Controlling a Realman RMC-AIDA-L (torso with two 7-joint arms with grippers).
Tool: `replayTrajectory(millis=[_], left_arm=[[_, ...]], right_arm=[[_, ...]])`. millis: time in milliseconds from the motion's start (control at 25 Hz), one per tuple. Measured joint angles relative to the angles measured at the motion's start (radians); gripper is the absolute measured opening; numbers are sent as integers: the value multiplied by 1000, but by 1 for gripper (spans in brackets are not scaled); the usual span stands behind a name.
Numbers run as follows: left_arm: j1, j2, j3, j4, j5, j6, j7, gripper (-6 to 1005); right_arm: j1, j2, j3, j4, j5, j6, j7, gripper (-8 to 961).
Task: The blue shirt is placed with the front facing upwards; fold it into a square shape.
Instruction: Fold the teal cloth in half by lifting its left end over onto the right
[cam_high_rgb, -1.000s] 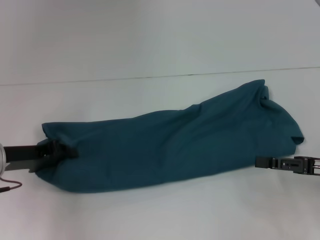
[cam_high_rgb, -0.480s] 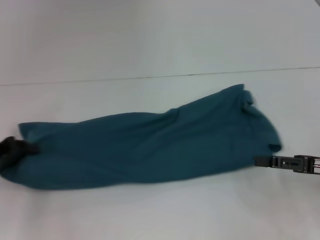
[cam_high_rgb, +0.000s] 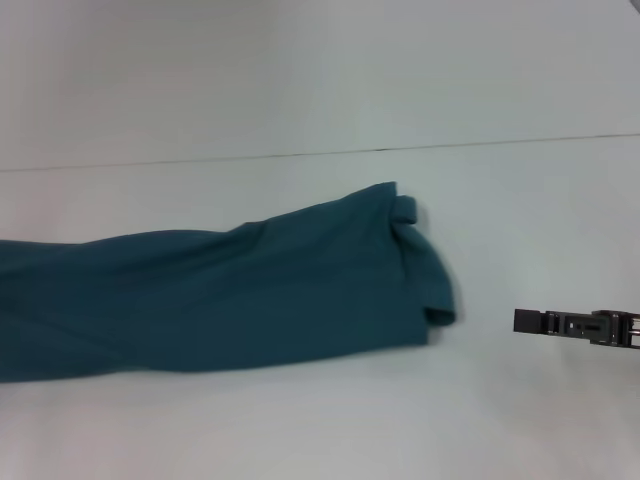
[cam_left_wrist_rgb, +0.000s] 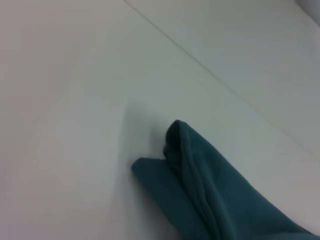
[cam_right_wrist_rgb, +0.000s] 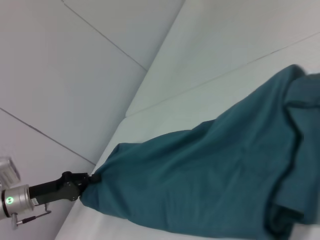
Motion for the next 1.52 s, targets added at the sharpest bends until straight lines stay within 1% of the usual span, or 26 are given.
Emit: replayTrajectory(millis=[120,320,520,720,880,1120,1280,1320,1400,1520], left_arm=[[-1,4,-8,16,14,-8,-20,122],[-1,6,-12,38,-24,63,-29,122],[-4,9,-12,68,-177,233,-35,122],[-36,8,-1,77,-281,352,-46,123],[-63,-2,26,72,-357,398,-49,123],[-99,-12,104,52,-431,412,-67,123],[-116,-30,137,46,-464,413,-76,123],[-123,-43,150,45,-479,409,-79,123],[-128,-52,158,43,-484,405,-80,122],[-146,-79,173,35,-490,395,-77,119]], right_arm=[[-1,0,7,0,-3,1,0,649],[0,0,9,0,-5,3,0,648],[0,0,5,0,-5,0,0,647],[0,0,2,0,-5,-2,-4,646],[0,1,0,0,-5,-3,-6,646],[0,2,0,0,-5,-4,-7,645],[0,1,0,0,-5,-5,-6,644],[1,1,0,1,-5,-4,-6,644],[3,1,0,1,-5,-4,-6,643],[7,1,0,1,-5,-2,-7,643]])
